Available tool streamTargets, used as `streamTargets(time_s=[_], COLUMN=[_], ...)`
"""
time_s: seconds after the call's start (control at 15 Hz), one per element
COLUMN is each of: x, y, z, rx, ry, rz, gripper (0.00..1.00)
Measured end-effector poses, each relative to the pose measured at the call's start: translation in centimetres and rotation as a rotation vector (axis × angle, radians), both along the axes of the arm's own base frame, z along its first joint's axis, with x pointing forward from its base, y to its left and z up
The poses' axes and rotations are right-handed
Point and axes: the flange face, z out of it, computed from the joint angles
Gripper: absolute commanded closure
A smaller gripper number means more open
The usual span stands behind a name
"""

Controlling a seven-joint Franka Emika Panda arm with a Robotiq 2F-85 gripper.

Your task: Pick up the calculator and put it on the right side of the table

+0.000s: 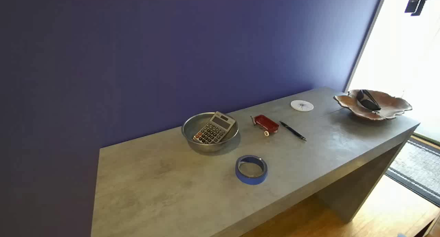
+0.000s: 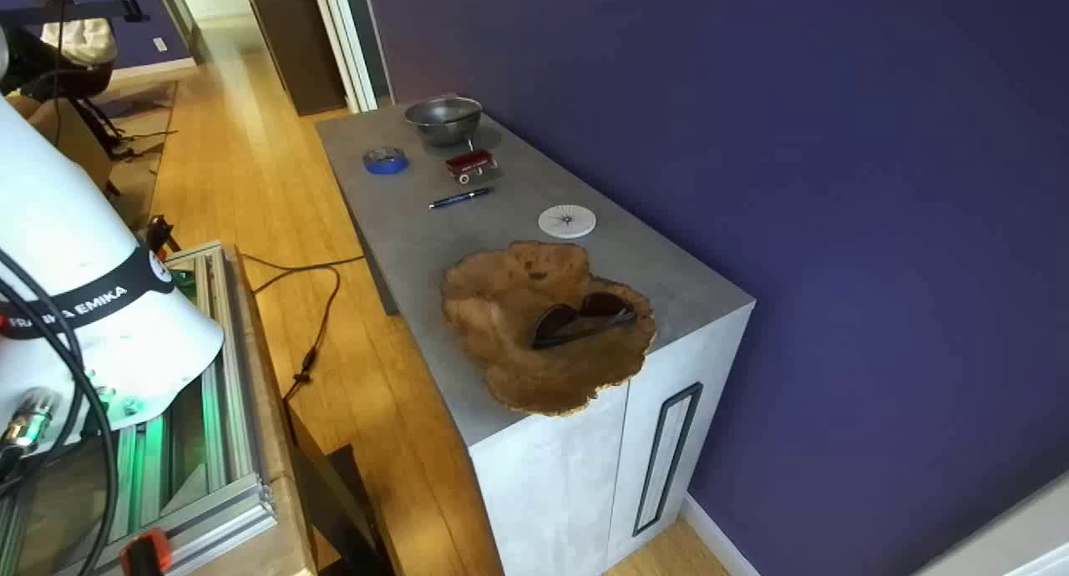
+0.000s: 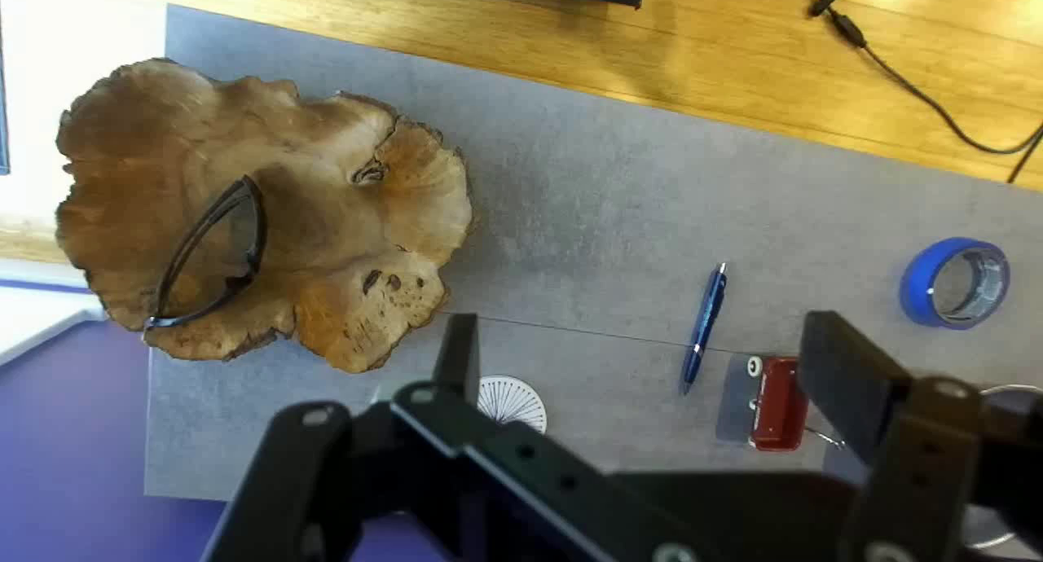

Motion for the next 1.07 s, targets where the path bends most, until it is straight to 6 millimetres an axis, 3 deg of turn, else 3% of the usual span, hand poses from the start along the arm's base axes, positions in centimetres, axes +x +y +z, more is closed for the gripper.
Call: streamTargets(time_s=[0.73,0.87,1.07], x=[0.0,0.5,1.3], y=[0.2,2.4,10.4], z=[-0.1,-1.0,-4.3], rx=[-0.002,-0.02,-0.085], ry=[0.001,0.024,0.073], rz=[0.009,0.064,0.218], gripper=[0.0,0.0,0.0])
